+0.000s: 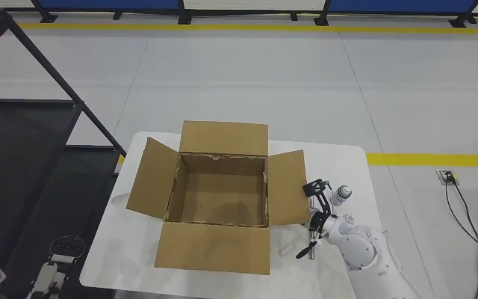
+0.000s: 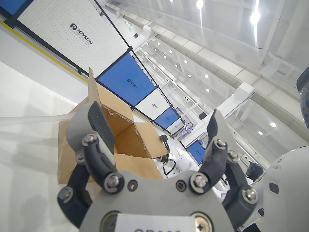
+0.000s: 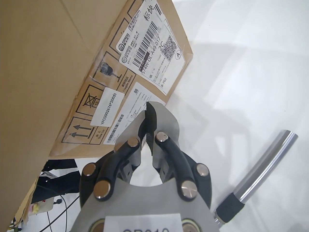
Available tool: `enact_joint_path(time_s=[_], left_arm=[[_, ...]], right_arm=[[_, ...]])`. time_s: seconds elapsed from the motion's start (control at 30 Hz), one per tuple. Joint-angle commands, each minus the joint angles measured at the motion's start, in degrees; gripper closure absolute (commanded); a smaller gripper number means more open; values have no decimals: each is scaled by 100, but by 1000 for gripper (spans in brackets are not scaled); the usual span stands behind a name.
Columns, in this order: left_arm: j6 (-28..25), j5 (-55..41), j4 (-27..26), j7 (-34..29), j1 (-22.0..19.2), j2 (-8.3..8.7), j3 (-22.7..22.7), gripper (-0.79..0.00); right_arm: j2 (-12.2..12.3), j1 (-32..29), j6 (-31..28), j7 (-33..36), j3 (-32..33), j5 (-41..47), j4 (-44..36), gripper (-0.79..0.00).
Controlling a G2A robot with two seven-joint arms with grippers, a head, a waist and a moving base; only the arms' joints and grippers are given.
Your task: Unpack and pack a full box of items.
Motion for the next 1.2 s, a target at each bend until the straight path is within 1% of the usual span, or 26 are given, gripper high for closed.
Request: enact_joint_path(time_s=[0.0,0.1,0.13,0.23,0.3,0.33,0.4,0.77,0.83,0.9,0.93,1.13,1.17], left_arm=[[0,0,0,0,0,0,0,-785],[0,0,0,0,0,0,0,-785],[0,0,0,0,0,0,0,-785],[0,0,0,0,0,0,0,-785],[0,0,0,0,0,0,0,-785],[0,0,0,0,0,0,0,-785],[0,0,0,0,0,0,0,-785],[0,0,0,0,0,0,0,-785],[0,0,0,0,0,0,0,-785],[0,0,0,0,0,0,0,-785],[0,0,0,0,0,0,0,-785],[0,0,0,0,0,0,0,-785],[0,0,0,0,0,0,0,-785]], right_arm=[[14,-19,20,-64,-7,-34,-33,0],[45,-197,205,-211,45,-174,-345,0],[59,-309,256,-271,78,-232,-523,-31],[112,-713,486,-298,239,-428,-1158,-206],[144,-953,880,-63,336,-625,-1600,-443],[154,-1049,1108,108,346,-713,-1829,-785],[171,-1168,1510,560,328,-856,-2229,-785],[171,-1177,1514,530,326,-853,-2235,-785],[180,-1192,1551,444,295,-1007,-2221,-785],[185,-1108,2137,583,273,-1449,-2164,-785],[180,-1075,2346,721,198,-1581,-2173,-785],[216,-787,2784,1655,136,-1959,-1982,-785],[220,-717,2786,1859,104,-1956,-1914,-785]])
